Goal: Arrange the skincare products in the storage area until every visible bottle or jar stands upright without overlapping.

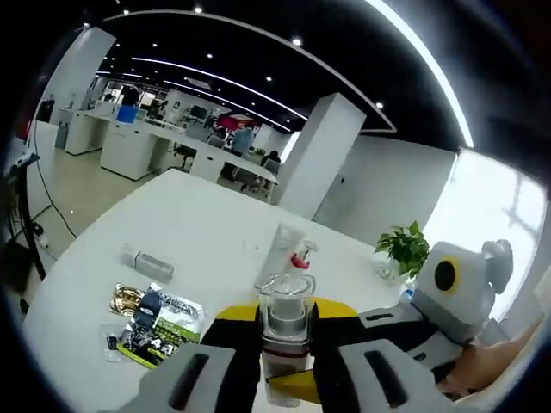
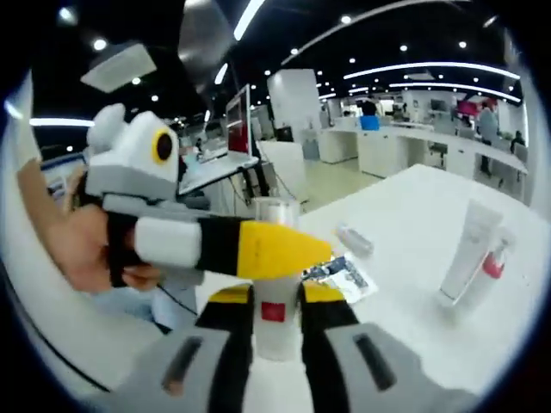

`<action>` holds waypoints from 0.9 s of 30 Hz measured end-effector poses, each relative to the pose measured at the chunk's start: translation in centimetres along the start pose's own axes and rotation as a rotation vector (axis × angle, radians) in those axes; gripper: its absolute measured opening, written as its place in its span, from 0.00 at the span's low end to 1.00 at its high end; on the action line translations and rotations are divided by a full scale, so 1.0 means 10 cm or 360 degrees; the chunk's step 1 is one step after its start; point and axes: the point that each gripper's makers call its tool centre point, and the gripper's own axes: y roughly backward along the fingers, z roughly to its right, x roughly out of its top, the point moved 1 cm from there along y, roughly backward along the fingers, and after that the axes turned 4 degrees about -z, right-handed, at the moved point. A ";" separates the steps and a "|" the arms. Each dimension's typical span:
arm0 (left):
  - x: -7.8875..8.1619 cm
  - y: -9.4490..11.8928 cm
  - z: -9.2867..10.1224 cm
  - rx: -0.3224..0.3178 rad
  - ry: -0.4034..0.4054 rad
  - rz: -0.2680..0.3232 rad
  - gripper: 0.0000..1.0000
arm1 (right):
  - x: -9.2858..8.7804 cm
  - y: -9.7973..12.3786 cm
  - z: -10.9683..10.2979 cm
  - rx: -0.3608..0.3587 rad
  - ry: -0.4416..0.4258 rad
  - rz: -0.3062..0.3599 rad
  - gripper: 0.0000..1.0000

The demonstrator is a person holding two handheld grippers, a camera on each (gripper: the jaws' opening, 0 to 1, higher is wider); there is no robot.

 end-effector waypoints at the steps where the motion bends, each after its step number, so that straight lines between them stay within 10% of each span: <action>1: -0.02 0.01 -0.02 0.0005 0.0020 -0.0006 0.21 | -0.02 -0.01 -0.01 0.0006 0.0012 -0.0011 0.18; 12: -0.09 0.17 -0.15 0.0037 0.0024 -0.0042 0.23 | -0.13 -0.11 -0.01 0.0023 0.0131 0.0003 0.17; 27: -0.13 0.32 -0.30 0.0079 0.0063 -0.0057 0.32 | -0.39 0.04 0.86 -0.0319 0.0007 0.0120 0.17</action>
